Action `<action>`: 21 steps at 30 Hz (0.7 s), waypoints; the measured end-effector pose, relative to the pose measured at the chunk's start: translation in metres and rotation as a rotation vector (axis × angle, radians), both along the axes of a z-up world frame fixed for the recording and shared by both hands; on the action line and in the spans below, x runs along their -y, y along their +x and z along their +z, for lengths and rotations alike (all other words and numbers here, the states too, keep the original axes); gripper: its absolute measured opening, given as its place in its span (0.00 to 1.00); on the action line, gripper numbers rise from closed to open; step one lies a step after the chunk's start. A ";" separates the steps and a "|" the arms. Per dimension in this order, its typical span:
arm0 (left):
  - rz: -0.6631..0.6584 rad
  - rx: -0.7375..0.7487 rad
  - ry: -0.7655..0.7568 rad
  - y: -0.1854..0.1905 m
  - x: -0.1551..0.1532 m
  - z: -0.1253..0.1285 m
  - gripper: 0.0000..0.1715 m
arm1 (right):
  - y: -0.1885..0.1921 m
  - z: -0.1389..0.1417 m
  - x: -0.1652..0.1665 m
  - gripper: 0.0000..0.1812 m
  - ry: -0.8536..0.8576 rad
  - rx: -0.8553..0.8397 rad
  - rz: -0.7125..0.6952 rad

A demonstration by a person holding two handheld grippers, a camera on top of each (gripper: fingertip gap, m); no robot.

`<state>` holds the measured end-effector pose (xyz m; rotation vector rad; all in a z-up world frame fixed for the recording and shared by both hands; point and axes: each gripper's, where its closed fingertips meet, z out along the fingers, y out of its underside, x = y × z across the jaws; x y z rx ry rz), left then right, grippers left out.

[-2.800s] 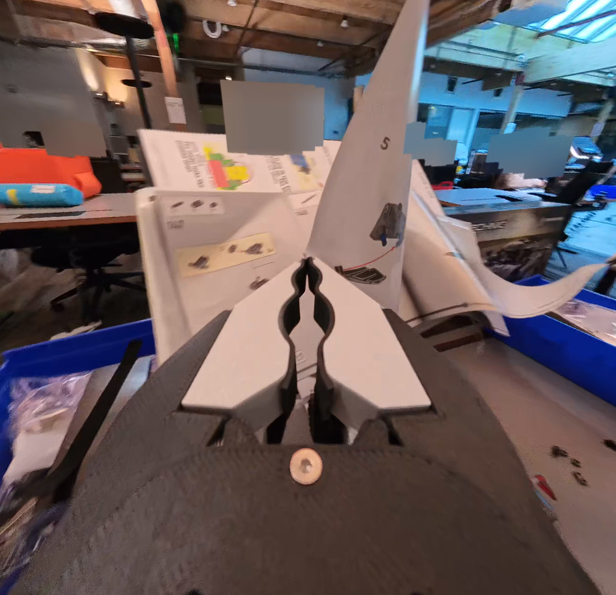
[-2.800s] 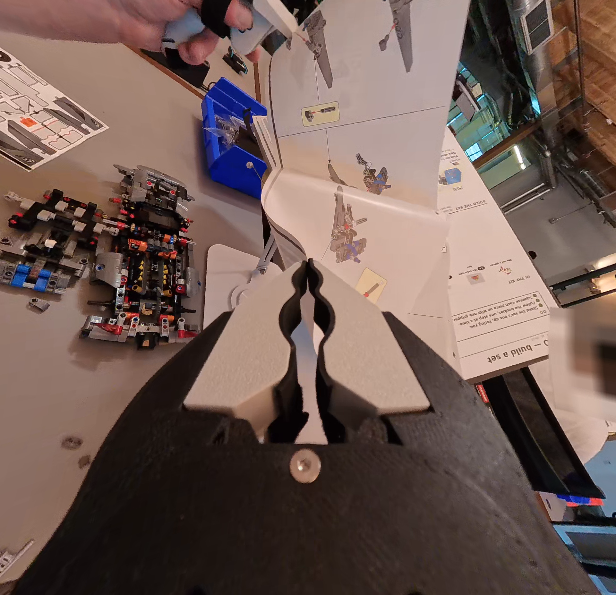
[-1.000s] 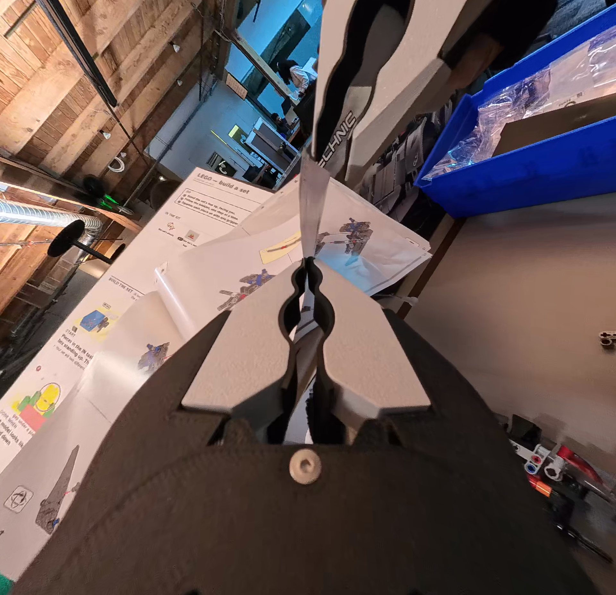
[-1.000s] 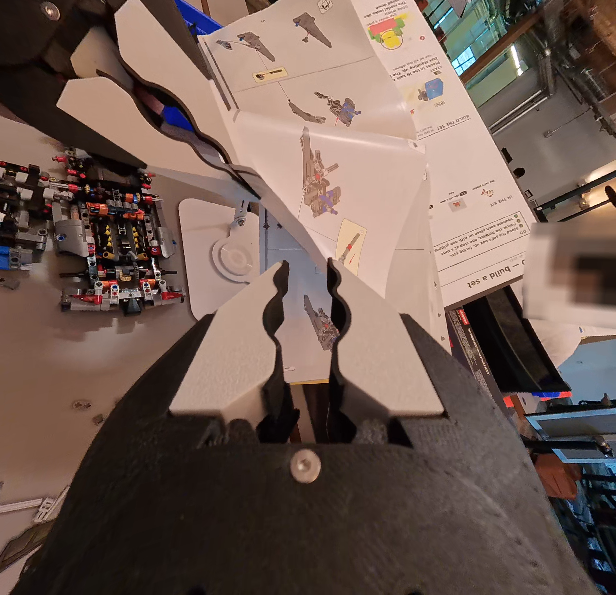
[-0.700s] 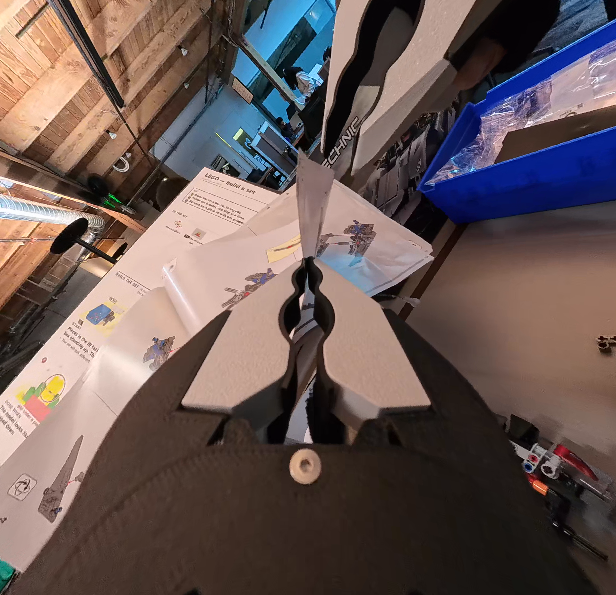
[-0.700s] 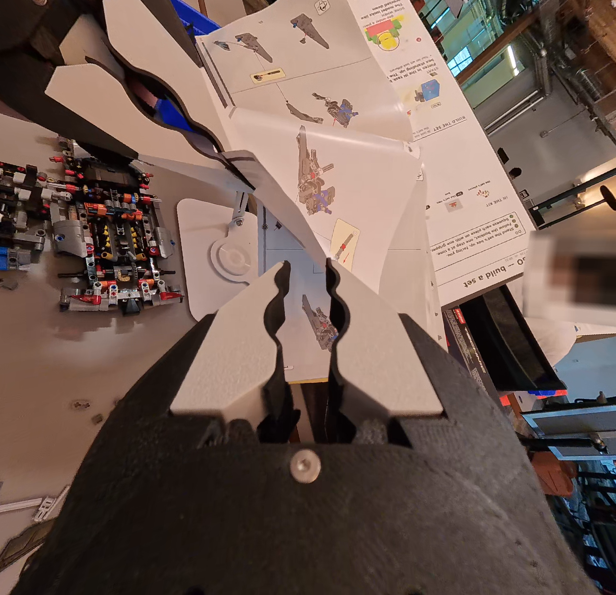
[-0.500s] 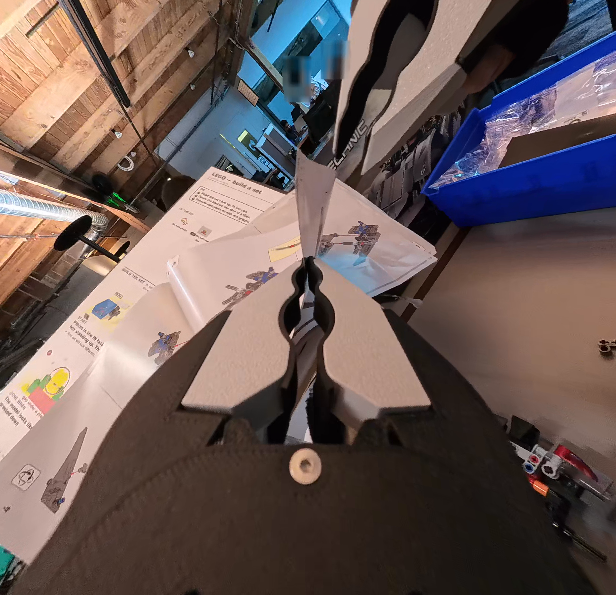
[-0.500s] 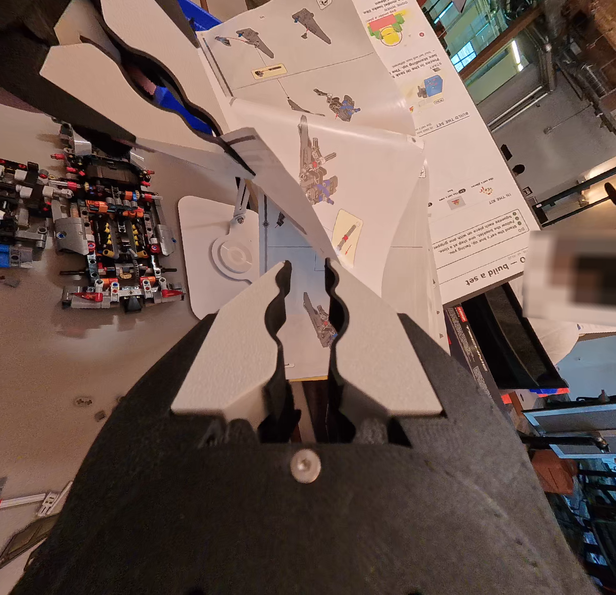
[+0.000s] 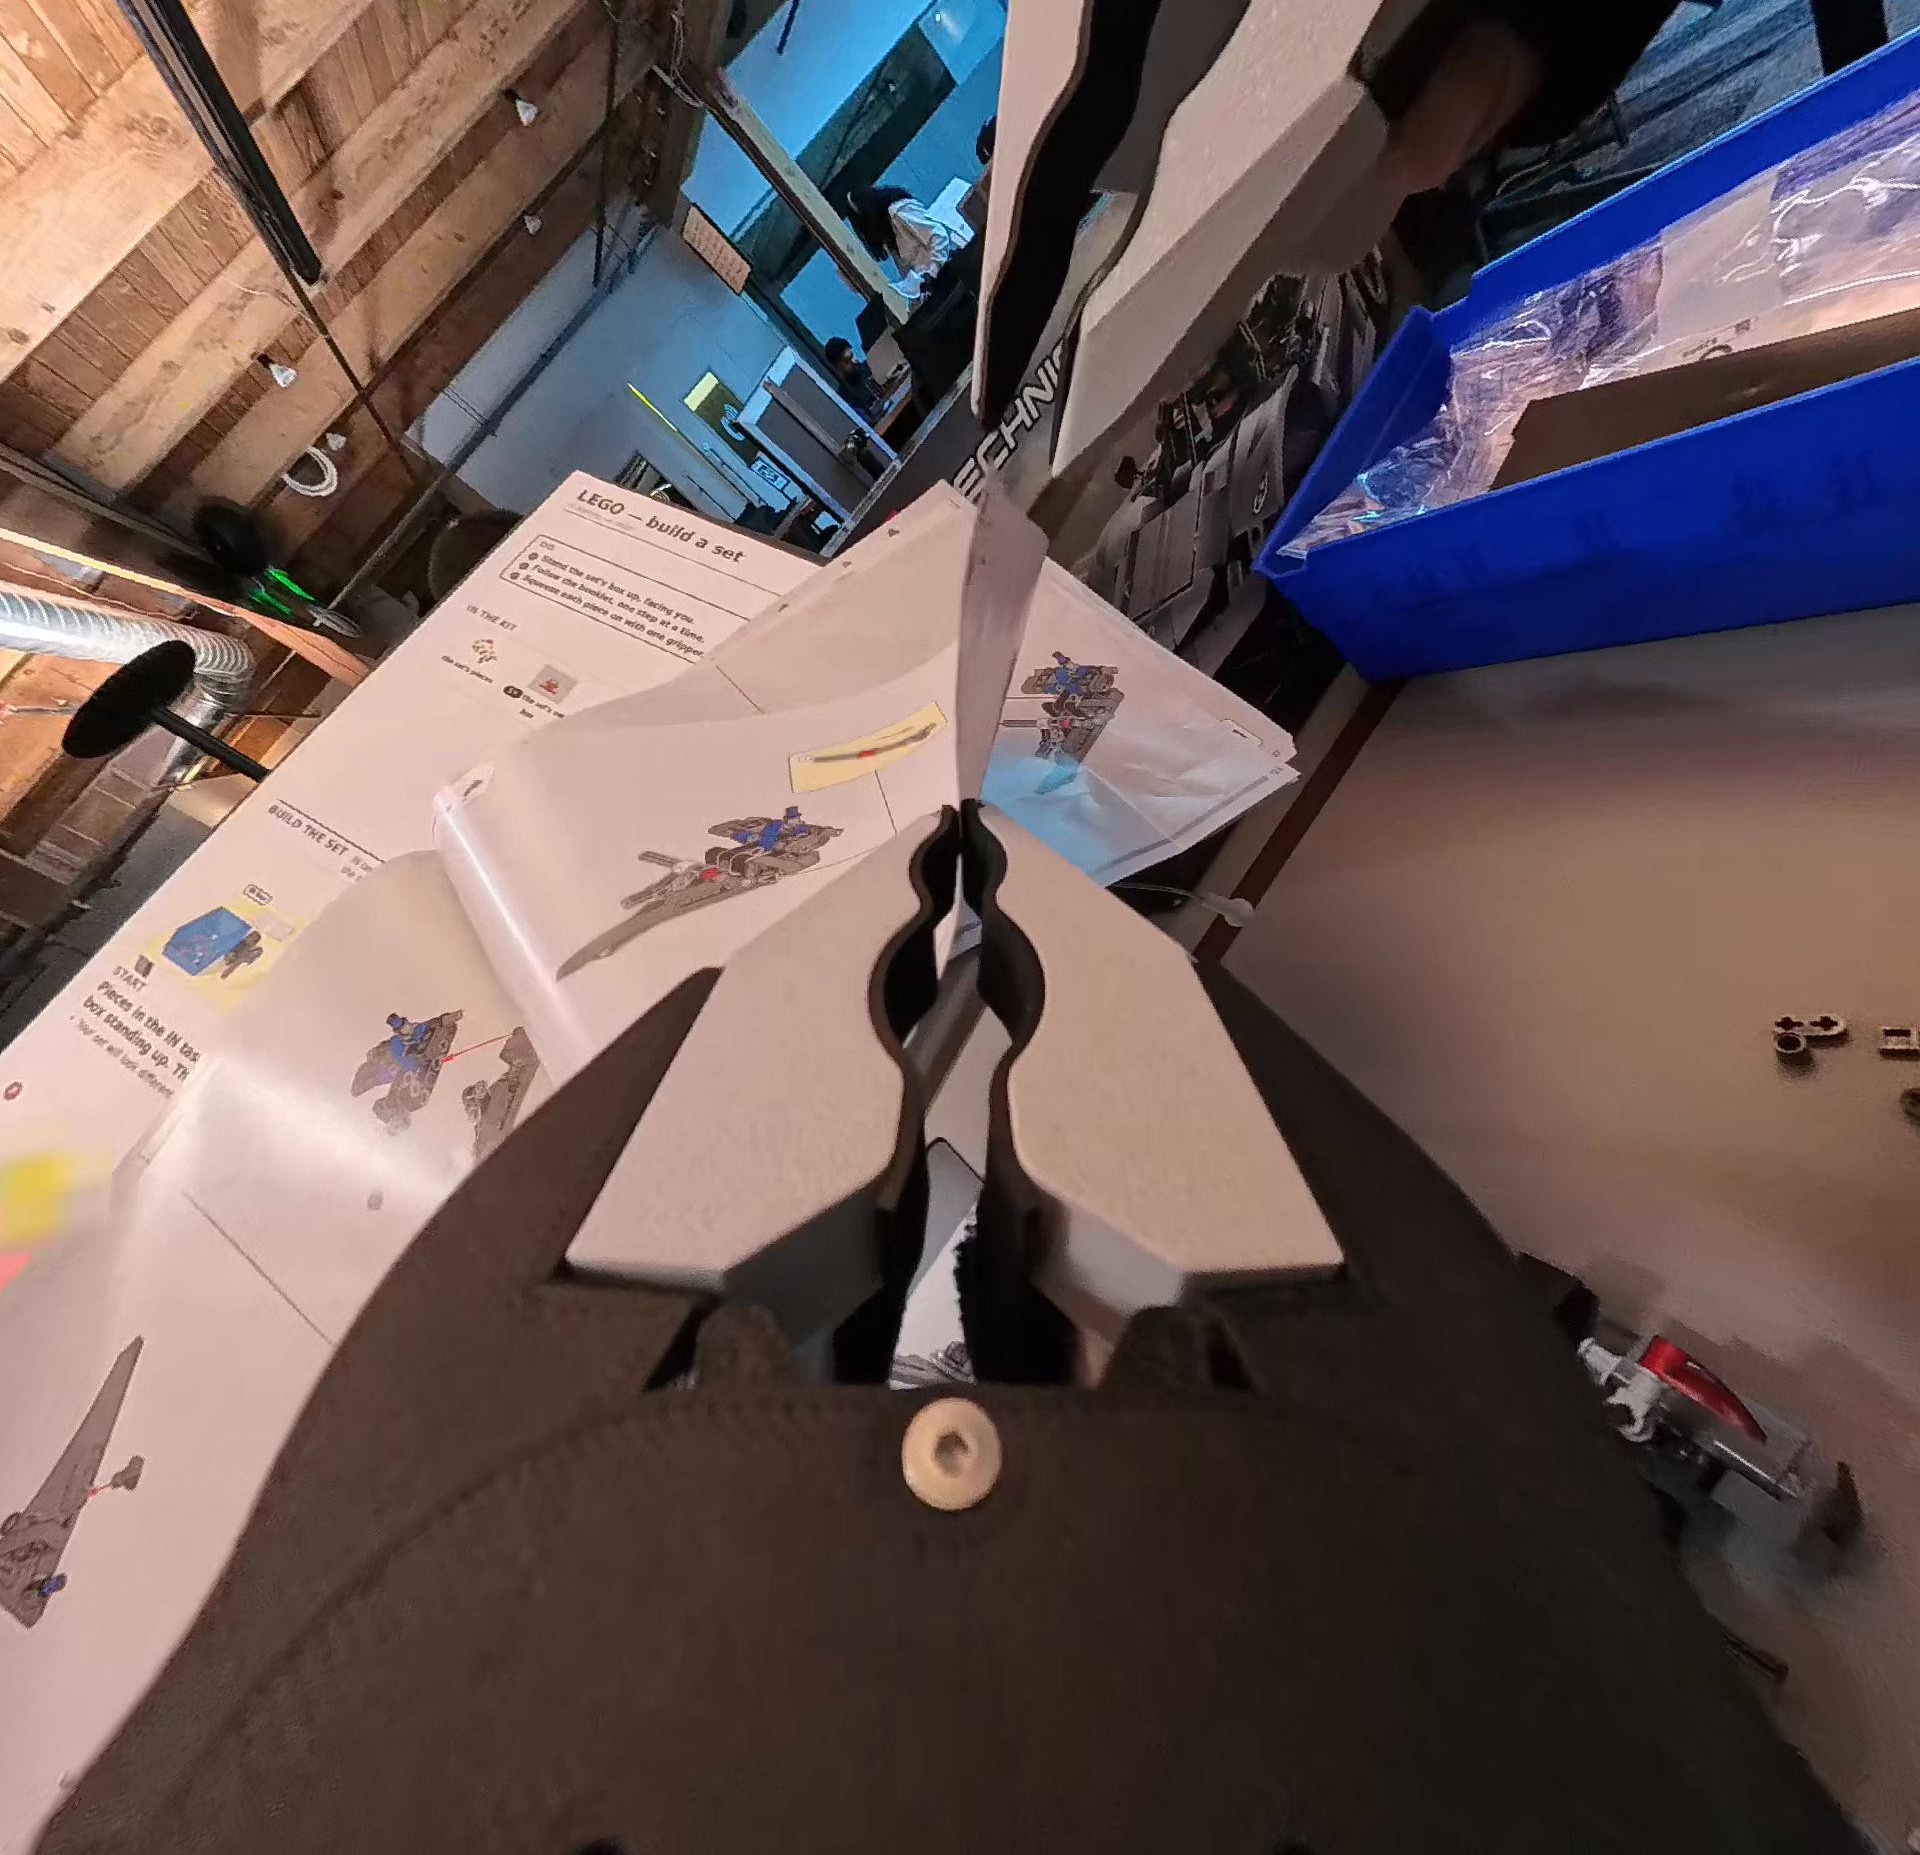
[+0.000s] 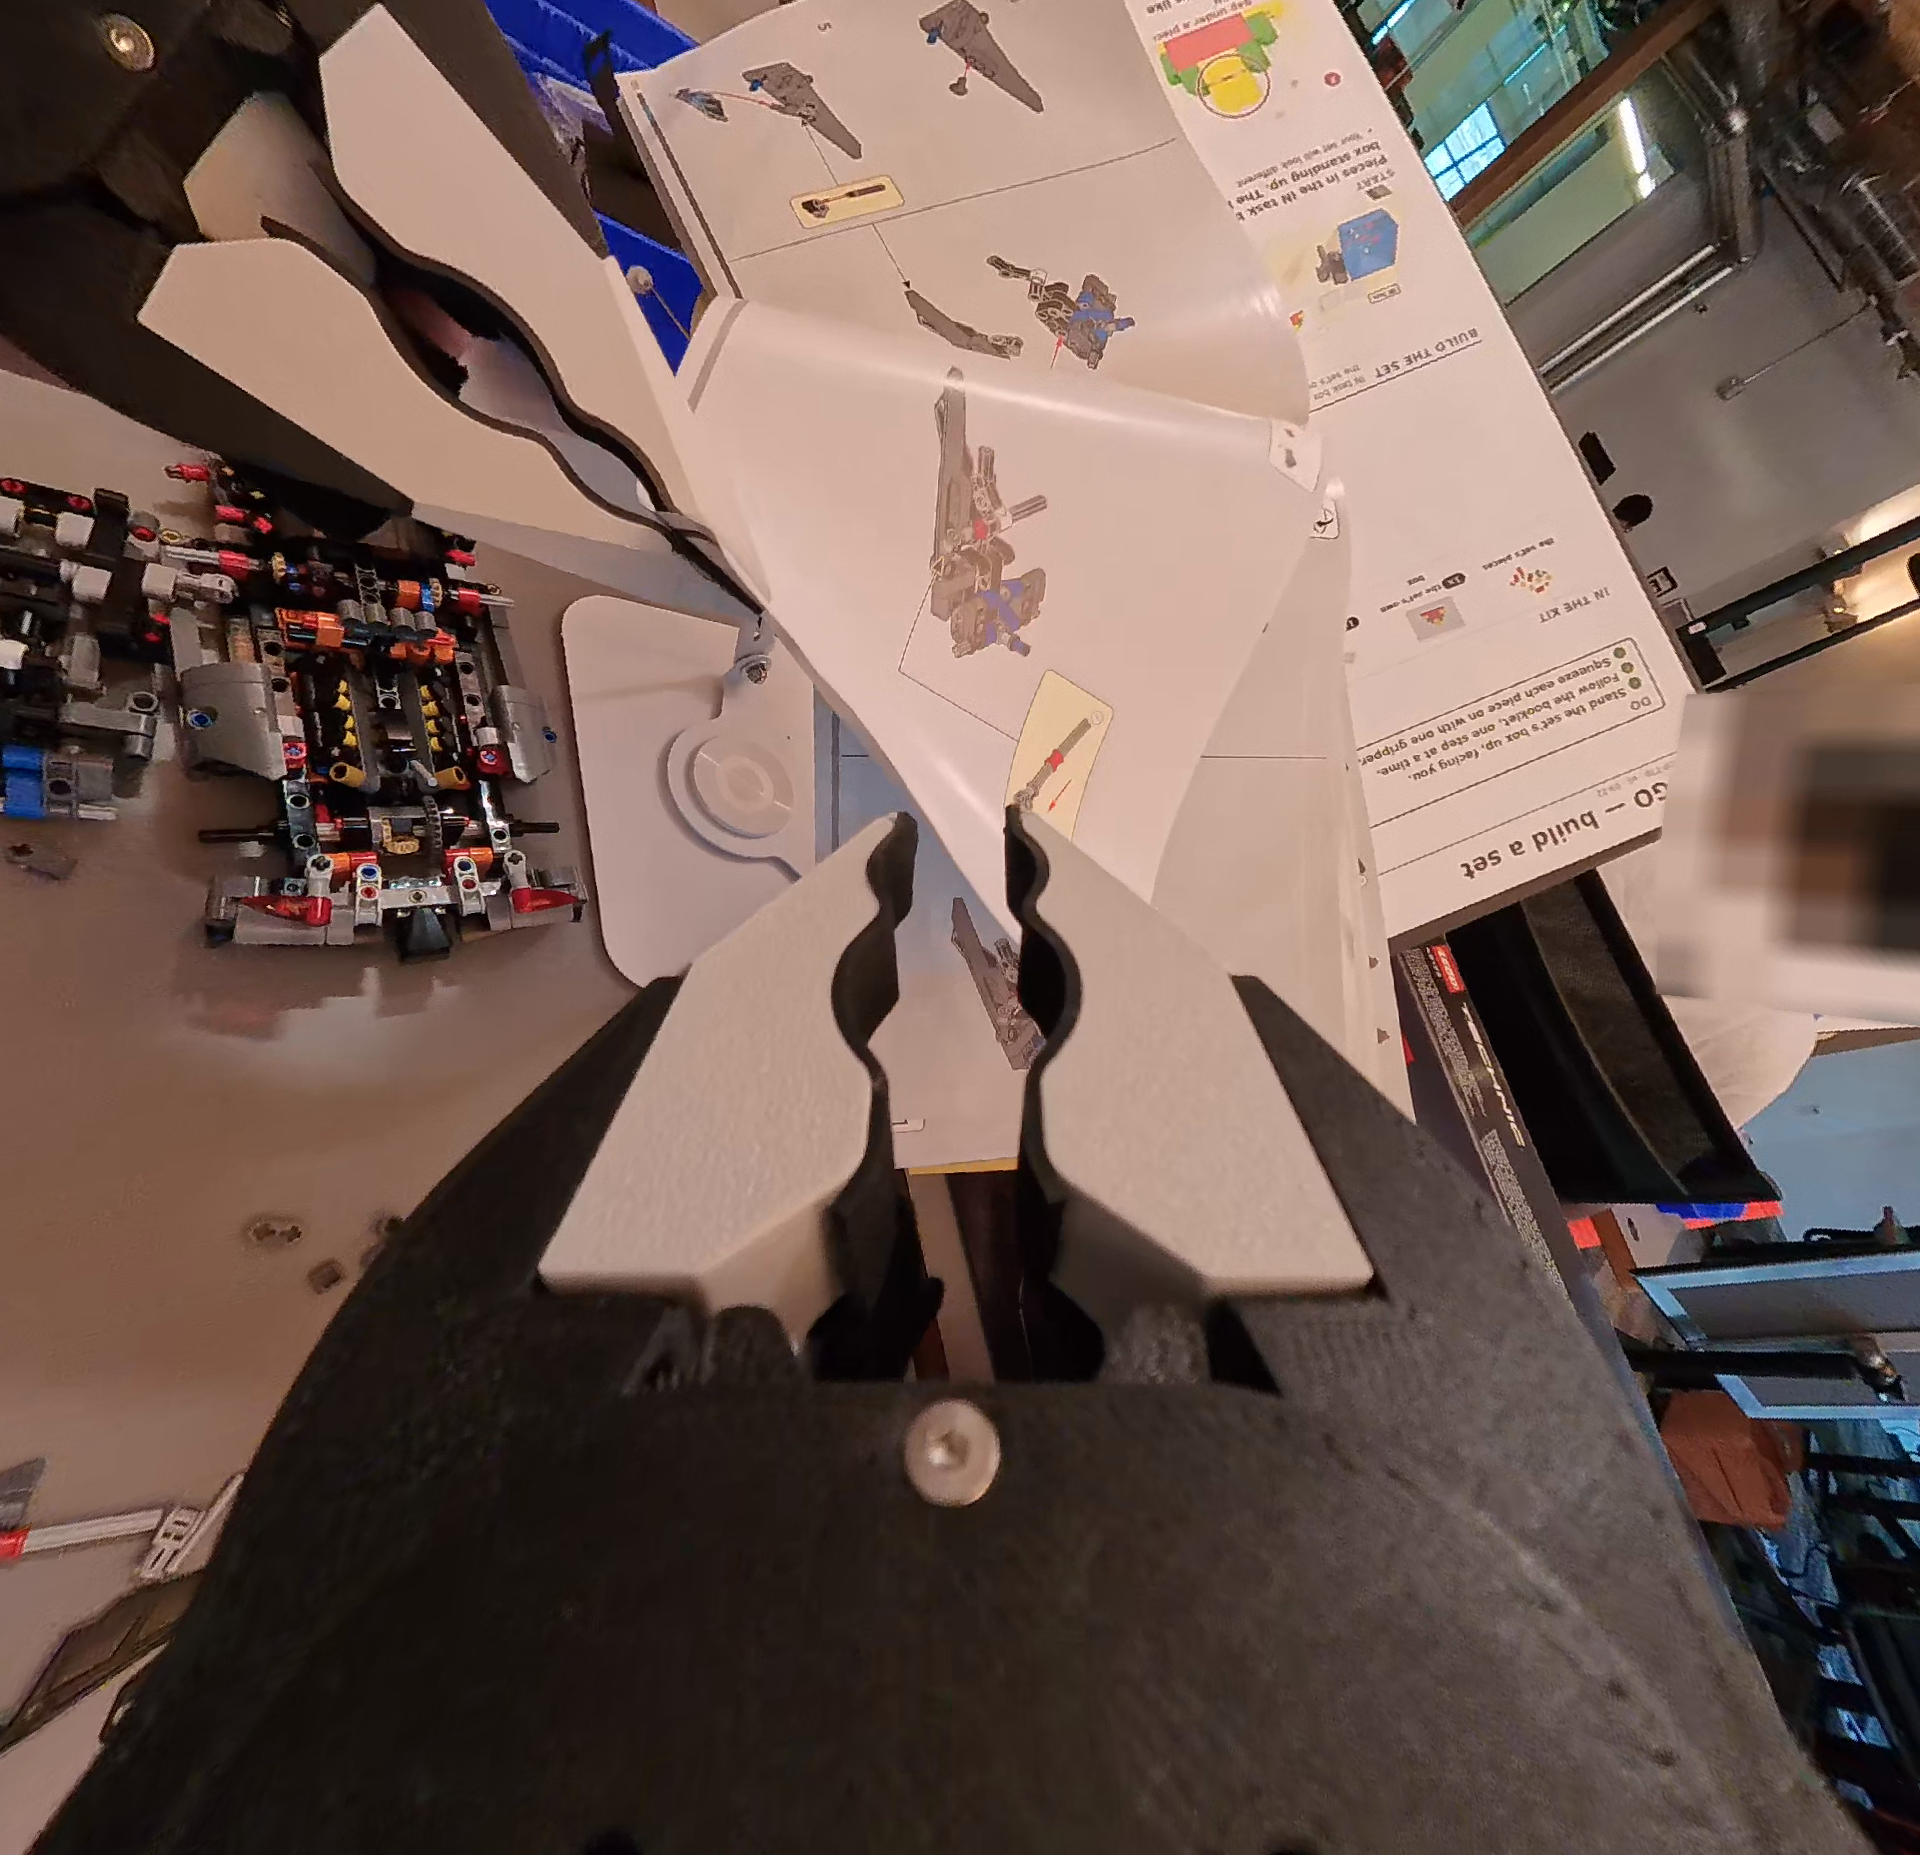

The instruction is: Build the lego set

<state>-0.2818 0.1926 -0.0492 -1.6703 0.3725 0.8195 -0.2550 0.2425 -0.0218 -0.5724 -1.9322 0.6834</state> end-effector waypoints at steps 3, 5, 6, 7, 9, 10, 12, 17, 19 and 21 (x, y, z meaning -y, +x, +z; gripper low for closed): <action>0.004 -0.002 0.006 0.000 0.000 0.001 0.00 | 0.000 0.001 0.000 0.08 -0.001 -0.002 0.000; 0.010 -0.004 0.016 -0.001 0.003 0.005 0.00 | 0.001 0.001 0.000 0.08 0.000 -0.003 0.000; 0.014 0.000 0.026 -0.002 0.006 0.008 0.00 | 0.001 0.001 0.000 0.08 0.000 -0.005 0.000; 0.023 0.003 0.046 -0.004 0.010 0.013 0.00 | 0.001 0.002 0.000 0.08 -0.002 -0.006 0.001; 0.032 0.041 0.101 -0.010 0.021 0.025 0.00 | 0.002 0.003 0.000 0.08 -0.003 -0.009 0.000; 0.036 0.077 0.134 -0.015 0.029 0.032 0.00 | 0.002 0.003 -0.001 0.08 -0.003 -0.010 -0.002; 0.052 0.144 0.210 -0.027 0.048 0.045 0.00 | 0.004 0.005 -0.002 0.08 -0.007 -0.018 -0.005; 0.118 0.306 0.367 -0.066 0.100 0.059 0.00 | 0.006 0.010 -0.004 0.08 -0.017 -0.032 -0.009; 0.128 0.398 0.422 -0.081 0.115 0.056 0.00 | 0.007 0.010 -0.004 0.08 -0.020 -0.034 -0.009; 0.123 0.501 0.481 -0.095 0.128 0.053 0.00 | 0.007 0.011 -0.004 0.08 -0.019 -0.034 -0.008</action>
